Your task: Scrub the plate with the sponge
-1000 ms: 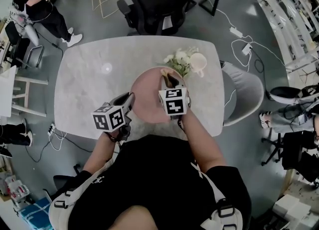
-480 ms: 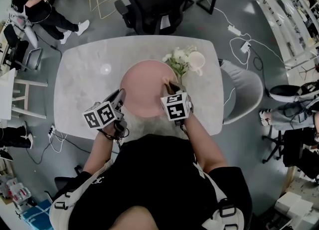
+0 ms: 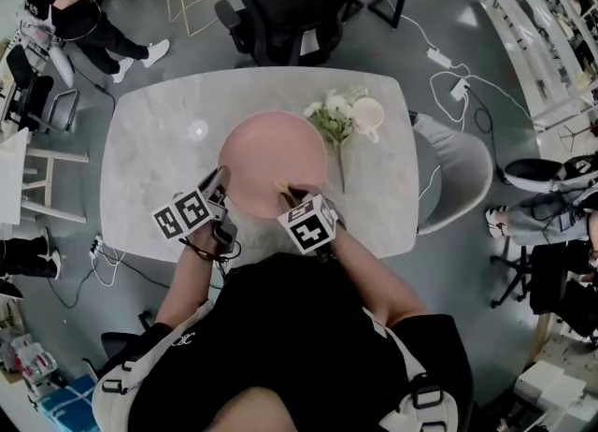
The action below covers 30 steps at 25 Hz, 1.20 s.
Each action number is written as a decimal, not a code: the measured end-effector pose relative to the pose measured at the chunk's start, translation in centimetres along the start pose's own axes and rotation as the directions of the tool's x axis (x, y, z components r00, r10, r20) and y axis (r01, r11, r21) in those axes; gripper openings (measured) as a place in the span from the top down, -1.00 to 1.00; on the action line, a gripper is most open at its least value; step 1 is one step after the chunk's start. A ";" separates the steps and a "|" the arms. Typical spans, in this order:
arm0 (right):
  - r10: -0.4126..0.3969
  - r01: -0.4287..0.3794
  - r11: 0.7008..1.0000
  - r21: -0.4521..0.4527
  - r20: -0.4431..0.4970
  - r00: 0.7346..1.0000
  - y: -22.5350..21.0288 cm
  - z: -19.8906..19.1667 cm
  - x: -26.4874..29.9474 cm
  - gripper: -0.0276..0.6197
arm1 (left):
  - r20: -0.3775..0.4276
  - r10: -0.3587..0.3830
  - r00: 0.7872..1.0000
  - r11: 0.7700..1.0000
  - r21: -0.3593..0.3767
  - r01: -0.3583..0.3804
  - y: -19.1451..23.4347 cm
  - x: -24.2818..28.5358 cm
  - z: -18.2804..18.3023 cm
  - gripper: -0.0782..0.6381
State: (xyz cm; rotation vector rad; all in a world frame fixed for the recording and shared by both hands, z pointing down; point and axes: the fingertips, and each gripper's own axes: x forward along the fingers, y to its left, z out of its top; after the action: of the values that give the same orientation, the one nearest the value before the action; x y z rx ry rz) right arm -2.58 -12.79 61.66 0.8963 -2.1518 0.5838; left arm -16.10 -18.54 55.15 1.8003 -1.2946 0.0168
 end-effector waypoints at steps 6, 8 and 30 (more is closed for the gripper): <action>0.076 -0.077 0.996 0.036 0.014 0.997 1.4 1.8 0.0 0.76 | -0.014 -0.027 1.000 1.000 0.001 0.027 -0.7 0.3 -0.3 0.64; 0.101 -0.102 0.994 0.036 0.022 0.995 1.8 2.4 0.1 0.76 | -0.028 -0.045 0.999 0.999 0.016 0.046 -1.3 0.5 -0.6 0.64; -0.101 0.100 0.995 0.011 0.163 0.982 -5.2 6.8 -2.1 0.76 | -0.231 -0.132 0.964 0.961 0.210 0.182 -6.2 1.7 -6.1 0.63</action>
State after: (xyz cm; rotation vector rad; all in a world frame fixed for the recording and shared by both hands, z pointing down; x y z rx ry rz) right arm -0.71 -19.60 56.38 1.0805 -2.2352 0.4774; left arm -7.77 -15.43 55.66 2.0317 -1.0254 0.2765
